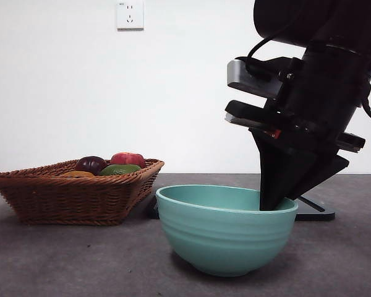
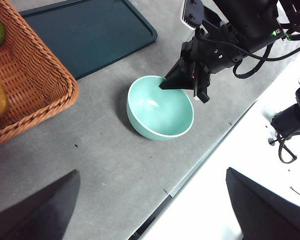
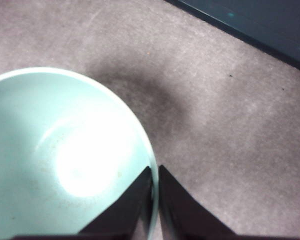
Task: Pick up the wifruite, put it on the bowl, pick up the plate, put it on desk
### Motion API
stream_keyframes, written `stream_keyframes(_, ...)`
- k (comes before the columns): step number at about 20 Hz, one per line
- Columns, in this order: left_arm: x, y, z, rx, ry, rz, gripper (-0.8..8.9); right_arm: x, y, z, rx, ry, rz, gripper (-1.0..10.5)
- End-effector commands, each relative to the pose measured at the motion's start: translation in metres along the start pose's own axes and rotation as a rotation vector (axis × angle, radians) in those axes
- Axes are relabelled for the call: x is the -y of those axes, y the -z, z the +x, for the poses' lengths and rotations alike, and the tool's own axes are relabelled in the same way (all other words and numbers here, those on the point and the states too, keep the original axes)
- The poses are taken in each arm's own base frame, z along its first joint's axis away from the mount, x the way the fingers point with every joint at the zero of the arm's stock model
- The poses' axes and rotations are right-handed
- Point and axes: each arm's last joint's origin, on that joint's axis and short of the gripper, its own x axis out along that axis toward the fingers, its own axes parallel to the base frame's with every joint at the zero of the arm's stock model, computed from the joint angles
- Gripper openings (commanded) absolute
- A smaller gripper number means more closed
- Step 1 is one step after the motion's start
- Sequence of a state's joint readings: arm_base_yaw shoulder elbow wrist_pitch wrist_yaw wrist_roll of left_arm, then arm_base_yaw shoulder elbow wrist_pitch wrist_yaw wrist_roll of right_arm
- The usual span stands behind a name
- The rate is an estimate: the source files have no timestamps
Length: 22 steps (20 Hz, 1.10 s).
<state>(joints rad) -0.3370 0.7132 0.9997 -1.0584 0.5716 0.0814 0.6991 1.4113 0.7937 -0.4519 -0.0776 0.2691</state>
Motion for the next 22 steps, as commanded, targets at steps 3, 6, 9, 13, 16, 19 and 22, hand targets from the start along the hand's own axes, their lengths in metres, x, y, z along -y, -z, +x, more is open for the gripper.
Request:
stream_keyframes(3,0.002,-0.005,-0.003,0.017,0.004,0.026,4.65,-0.004,0.000,0.004,-0.011,0.007,0.002,0.1)
stream_keyframes(6,0.002,-0.005,-0.003,0.017,0.004,0.026,4.64,-0.004,-0.001,0.000,0.012,0.021,0.000,1.4)
stream_keyframes(9,0.002,-0.005,-0.003,0.017,0.004,0.026,4.65,-0.006,-0.002,-0.016,0.068,0.006,-0.004,2.1)
stream_keyframes(13,0.002,-0.005,-0.003,0.017,0.004,0.026,4.64,-0.009,-0.005,-0.059,0.191,-0.006,-0.012,2.1)
stream_keyframes(16,0.002,-0.005,-0.003,0.018,0.004,0.026,4.65,-0.012,-0.004,-0.100,0.288,-0.043,-0.023,2.1)
stream_keyframes(19,0.002,-0.005,-0.003,0.018,0.004,0.026,4.64,-0.013,0.007,-0.137,0.334,-0.109,-0.043,2.1)
stream_keyframes(22,0.002,-0.005,-0.003,0.017,0.004,0.024,4.65,-0.013,0.025,-0.158,0.317,-0.224,-0.065,2.1)
